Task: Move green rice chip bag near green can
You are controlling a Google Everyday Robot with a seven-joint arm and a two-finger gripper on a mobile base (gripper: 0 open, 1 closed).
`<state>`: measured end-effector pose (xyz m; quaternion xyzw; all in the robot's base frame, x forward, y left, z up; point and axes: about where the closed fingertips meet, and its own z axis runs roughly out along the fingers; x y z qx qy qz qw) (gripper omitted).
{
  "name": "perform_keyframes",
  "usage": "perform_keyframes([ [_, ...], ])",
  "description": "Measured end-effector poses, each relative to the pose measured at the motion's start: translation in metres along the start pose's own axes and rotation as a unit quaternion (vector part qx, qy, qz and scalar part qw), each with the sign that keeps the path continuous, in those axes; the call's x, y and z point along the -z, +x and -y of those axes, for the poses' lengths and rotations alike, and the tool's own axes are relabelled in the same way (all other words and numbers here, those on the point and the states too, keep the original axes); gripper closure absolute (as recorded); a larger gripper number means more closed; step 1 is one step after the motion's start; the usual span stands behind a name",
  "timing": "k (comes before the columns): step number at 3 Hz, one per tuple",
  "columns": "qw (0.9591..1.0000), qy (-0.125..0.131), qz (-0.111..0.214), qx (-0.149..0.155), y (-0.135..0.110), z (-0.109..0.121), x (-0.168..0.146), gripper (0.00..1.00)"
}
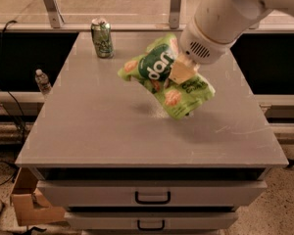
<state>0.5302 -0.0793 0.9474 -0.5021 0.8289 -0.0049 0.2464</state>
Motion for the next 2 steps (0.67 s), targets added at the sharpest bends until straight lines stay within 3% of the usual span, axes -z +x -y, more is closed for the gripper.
perform_keyframes([
  [1,0.9998,0.004,0.005,0.019,-0.0038,0.0019,0.0047,1.0],
  [2,0.9998,0.004,0.005,0.019,-0.0038,0.0019,0.0047,1.0],
])
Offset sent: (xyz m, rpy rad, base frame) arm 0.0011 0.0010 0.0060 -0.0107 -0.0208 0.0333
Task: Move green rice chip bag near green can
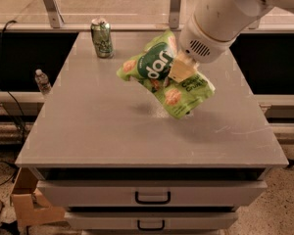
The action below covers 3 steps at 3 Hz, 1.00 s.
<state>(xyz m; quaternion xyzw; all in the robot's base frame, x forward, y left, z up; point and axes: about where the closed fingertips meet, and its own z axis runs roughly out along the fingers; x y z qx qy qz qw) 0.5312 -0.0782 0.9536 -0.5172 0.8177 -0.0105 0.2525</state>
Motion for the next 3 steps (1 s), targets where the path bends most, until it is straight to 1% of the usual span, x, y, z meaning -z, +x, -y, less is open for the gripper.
perform_keyframes([
  [1,0.9998,0.01,0.012,-0.01,-0.002,0.006,0.003,1.0],
  [2,0.9999,0.013,0.011,0.001,-0.008,0.031,-0.003,1.0],
  [3,0.9999,0.005,0.006,0.012,-0.024,0.068,-0.02,1.0],
])
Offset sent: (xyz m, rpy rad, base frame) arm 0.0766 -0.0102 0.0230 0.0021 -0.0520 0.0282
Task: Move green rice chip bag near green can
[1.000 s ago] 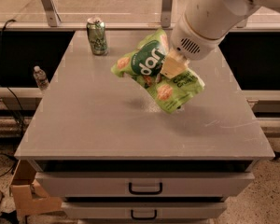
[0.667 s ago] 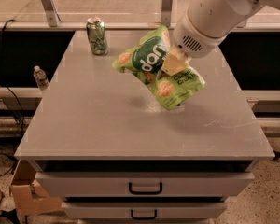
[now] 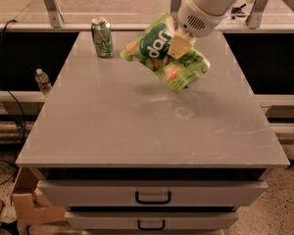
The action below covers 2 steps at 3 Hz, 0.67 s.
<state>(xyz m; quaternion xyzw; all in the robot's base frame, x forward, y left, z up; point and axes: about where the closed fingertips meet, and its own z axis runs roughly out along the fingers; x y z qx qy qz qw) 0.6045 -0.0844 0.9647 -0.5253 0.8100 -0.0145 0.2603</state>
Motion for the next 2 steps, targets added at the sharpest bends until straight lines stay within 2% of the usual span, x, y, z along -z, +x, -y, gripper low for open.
perform_keyframes([
  [1,0.9998,-0.015,-0.003,0.012,-0.024,0.024,-0.027,1.0],
  [2,0.9995,-0.026,-0.014,0.011,-0.036,0.043,-0.058,1.0],
])
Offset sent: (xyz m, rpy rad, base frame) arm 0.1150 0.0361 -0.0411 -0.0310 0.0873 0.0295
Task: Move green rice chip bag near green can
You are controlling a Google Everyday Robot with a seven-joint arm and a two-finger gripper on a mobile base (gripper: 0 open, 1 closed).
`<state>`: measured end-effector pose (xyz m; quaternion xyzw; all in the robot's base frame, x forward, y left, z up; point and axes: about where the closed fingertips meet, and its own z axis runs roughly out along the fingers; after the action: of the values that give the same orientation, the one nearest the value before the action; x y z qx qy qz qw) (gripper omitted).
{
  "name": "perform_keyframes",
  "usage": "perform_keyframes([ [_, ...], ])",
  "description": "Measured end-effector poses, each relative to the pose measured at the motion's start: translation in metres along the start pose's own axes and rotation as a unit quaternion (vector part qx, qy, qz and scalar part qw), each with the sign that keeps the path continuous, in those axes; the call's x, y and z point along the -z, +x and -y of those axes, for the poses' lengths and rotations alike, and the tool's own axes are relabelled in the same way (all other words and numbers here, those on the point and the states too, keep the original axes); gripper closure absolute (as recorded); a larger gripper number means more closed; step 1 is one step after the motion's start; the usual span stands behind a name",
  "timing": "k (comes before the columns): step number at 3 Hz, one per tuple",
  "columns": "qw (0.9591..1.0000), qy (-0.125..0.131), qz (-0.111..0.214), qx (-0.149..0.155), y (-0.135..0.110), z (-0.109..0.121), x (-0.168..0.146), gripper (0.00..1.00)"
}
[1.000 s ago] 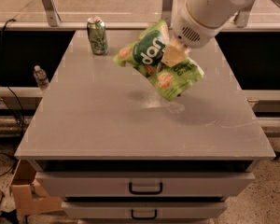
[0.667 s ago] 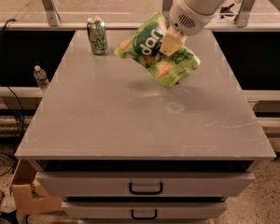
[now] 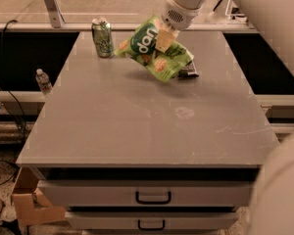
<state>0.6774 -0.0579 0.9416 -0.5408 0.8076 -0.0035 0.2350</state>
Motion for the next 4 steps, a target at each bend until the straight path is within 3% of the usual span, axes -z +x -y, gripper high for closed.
perform_keyframes([
  [2,0.9993,-0.037,0.003,-0.006,-0.021,0.023,-0.051,1.0],
  [4,0.9942,-0.102,0.031,-0.018,-0.048,0.015,-0.091,1.0],
])
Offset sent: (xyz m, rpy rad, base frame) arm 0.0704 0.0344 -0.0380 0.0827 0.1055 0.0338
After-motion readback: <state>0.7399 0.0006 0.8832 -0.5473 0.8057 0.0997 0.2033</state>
